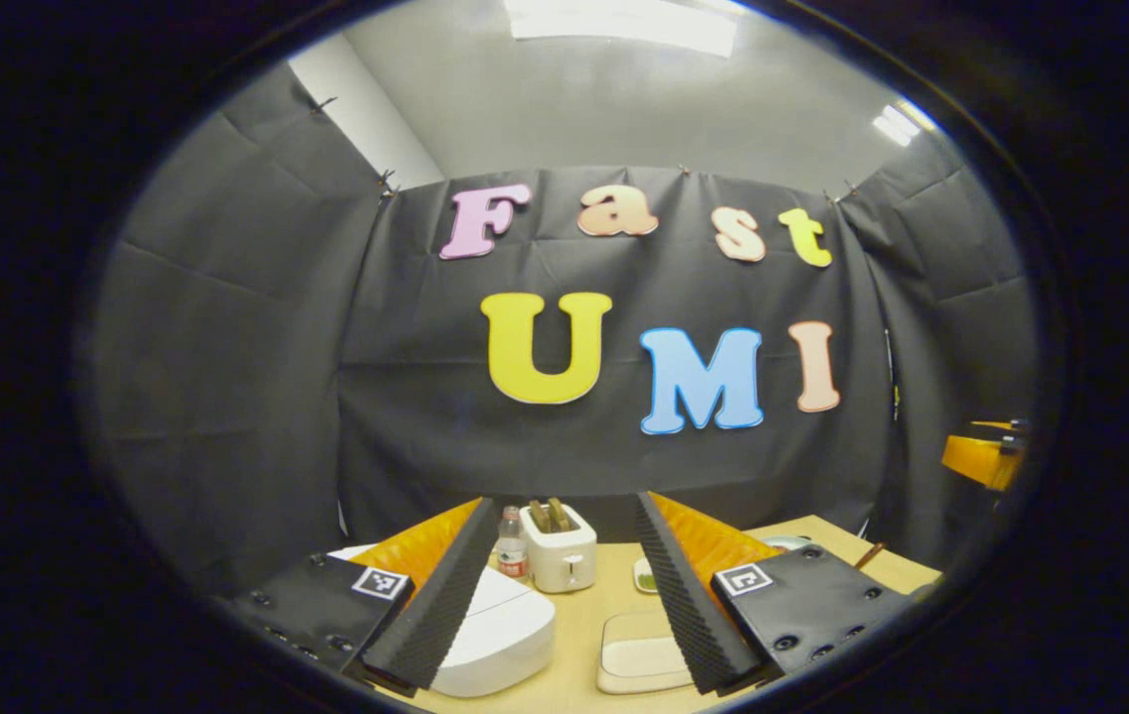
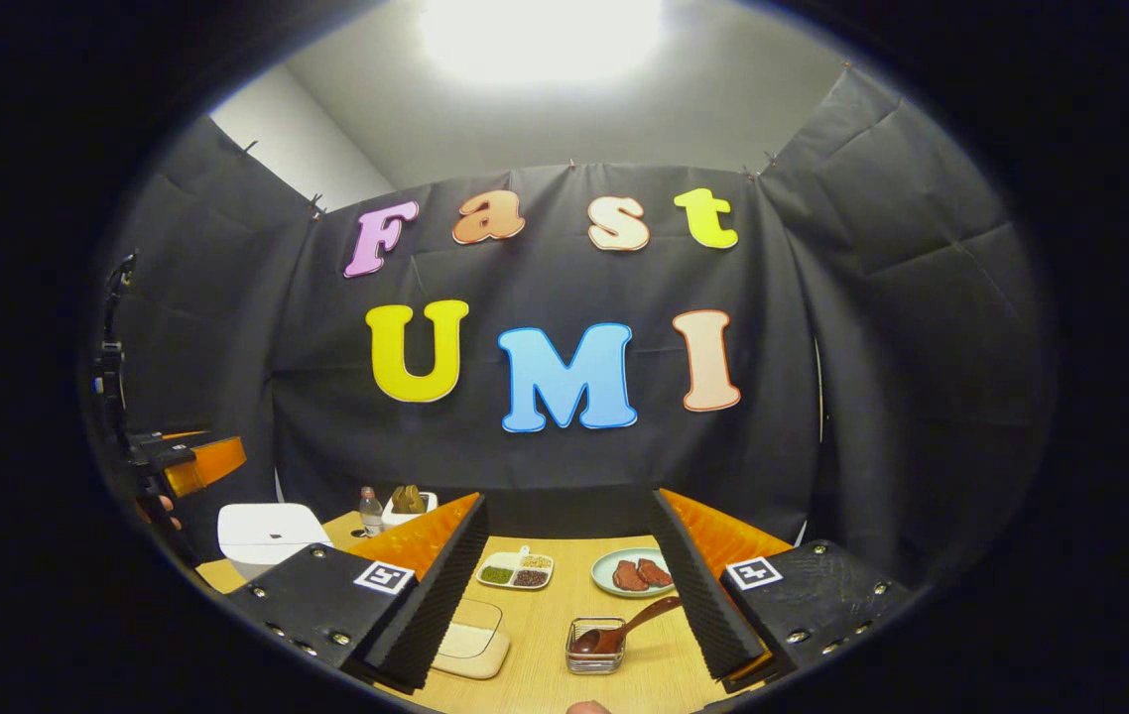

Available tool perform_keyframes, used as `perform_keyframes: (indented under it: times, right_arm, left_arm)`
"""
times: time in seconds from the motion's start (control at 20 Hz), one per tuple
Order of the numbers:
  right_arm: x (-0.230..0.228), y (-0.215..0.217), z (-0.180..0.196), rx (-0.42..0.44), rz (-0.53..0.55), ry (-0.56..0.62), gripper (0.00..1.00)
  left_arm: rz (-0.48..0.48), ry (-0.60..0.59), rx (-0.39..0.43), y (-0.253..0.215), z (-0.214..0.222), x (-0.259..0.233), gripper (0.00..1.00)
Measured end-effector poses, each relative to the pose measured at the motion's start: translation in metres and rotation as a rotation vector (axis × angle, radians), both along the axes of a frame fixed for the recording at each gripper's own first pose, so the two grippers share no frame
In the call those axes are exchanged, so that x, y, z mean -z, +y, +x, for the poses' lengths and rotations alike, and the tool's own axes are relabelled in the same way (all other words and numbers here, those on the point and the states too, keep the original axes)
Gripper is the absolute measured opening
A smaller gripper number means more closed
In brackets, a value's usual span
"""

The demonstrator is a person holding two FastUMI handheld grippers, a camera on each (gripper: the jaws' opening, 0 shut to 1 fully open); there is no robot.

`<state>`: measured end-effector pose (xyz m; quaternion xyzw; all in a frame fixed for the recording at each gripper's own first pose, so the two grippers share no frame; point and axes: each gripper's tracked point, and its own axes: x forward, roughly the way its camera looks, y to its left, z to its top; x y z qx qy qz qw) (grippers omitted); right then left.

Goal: Close the left gripper, press the button to open the rice cooker; take a wooden spoon from the chopstick holder with the right hand, scoop a spoonful of rice and pour it into the rice cooker, then put the wooden spoon back into the chopstick holder.

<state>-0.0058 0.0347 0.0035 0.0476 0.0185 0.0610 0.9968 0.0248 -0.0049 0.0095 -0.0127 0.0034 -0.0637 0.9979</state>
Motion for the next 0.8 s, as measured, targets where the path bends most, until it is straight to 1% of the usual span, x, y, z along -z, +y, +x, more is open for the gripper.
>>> perform_keyframes:
  times: [0.05, 0.15, 0.2, 0.25, 0.4, 0.45, 0.55, 0.7, 0.75, 0.8]
  right_arm:
    - [0.000, 0.002, -0.002, -0.006, -0.002, 0.004, 0.99]
    - [-0.001, 0.005, -0.004, -0.010, -0.028, 0.004, 0.98]
    - [-0.004, 0.004, -0.003, -0.008, -0.041, -0.001, 0.98]
    - [-0.007, 0.006, -0.003, -0.012, -0.049, -0.009, 0.98]
    - [-0.017, 0.011, -0.004, -0.017, -0.059, -0.035, 0.99]
    - [-0.019, 0.012, -0.004, -0.019, -0.063, -0.039, 0.98]
    - [-0.022, 0.010, -0.005, -0.017, -0.072, -0.048, 0.98]
    - [-0.027, 0.007, -0.005, -0.006, -0.063, -0.051, 0.98]
    - [-0.029, 0.006, -0.005, -0.001, -0.058, -0.058, 0.98]
    - [-0.031, 0.004, -0.005, 0.011, -0.059, -0.064, 0.98]
  left_arm:
    - [0.011, -0.018, 0.008, -0.003, -0.004, -0.004, 0.97]
    - [0.039, -0.033, 0.000, -0.004, -0.009, -0.009, 0.97]
    - [0.040, -0.038, -0.004, -0.005, -0.011, -0.012, 0.99]
    - [0.027, -0.034, -0.002, -0.007, -0.013, -0.013, 0.97]
    - [-0.023, -0.033, 0.017, -0.014, -0.021, -0.021, 0.96]
    - [-0.023, -0.035, 0.014, -0.014, -0.022, -0.023, 0.96]
    - [-0.012, -0.045, 0.017, -0.013, -0.023, -0.027, 0.99]
    - [0.011, -0.028, 0.025, -0.014, -0.024, -0.021, 0.99]
    - [0.016, -0.025, 0.021, -0.012, -0.026, -0.021, 0.97]
    - [0.018, -0.030, 0.016, -0.011, -0.028, -0.022, 0.99]
